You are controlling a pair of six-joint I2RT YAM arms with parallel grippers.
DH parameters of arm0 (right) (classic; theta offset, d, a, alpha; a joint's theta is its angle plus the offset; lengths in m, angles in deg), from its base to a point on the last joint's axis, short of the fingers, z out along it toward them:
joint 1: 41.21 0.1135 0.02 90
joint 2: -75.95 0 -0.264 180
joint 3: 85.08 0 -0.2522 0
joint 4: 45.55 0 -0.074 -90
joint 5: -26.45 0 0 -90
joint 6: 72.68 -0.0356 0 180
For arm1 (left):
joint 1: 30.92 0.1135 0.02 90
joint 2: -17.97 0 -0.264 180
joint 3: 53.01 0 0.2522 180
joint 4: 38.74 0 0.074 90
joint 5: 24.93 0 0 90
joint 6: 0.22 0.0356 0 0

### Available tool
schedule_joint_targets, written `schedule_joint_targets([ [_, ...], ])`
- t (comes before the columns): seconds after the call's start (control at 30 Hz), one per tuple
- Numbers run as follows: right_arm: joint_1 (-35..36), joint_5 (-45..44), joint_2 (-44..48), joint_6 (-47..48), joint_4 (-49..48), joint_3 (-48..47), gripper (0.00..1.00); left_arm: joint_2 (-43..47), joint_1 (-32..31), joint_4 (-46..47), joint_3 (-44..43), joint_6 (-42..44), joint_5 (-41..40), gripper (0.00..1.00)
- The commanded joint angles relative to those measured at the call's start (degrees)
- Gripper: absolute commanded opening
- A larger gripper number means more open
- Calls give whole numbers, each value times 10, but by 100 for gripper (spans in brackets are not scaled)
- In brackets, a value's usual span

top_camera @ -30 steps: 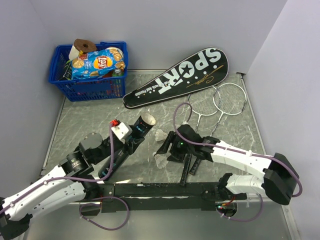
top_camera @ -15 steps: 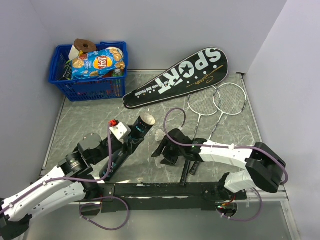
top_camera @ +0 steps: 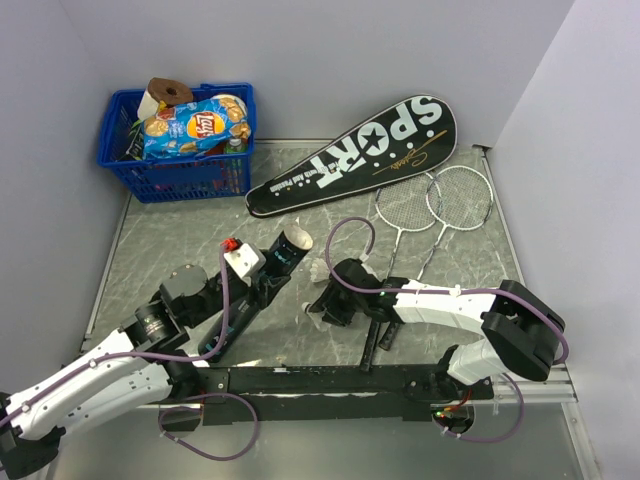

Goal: Pack up the badminton gear

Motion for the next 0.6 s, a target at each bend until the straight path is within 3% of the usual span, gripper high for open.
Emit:
schedule_joint_targets([
  [0.0, -8, -38, -3, 6, 13, -11, 41, -3, -1, 38, -14, -9, 4, 1],
  [0.07, -13, -45, -3, 17, 21, -14, 36, -6, -1, 38, -14, -8, 3, 1],
  [0.17, -20, -70, 3, 43, 35, -26, 18, -10, -1, 39, -12, -6, 2, 1],
  [0.2, -21, -81, 6, 52, 48, -31, 7, -11, -1, 39, -12, -7, 1, 1],
  [0.27, -22, -96, 14, 78, 60, -44, 0, -13, -1, 39, -11, -6, 1, 1],
  [0.57, -23, -83, 142, 216, 160, -98, 0, -18, -1, 40, -6, 7, 8, 1],
])
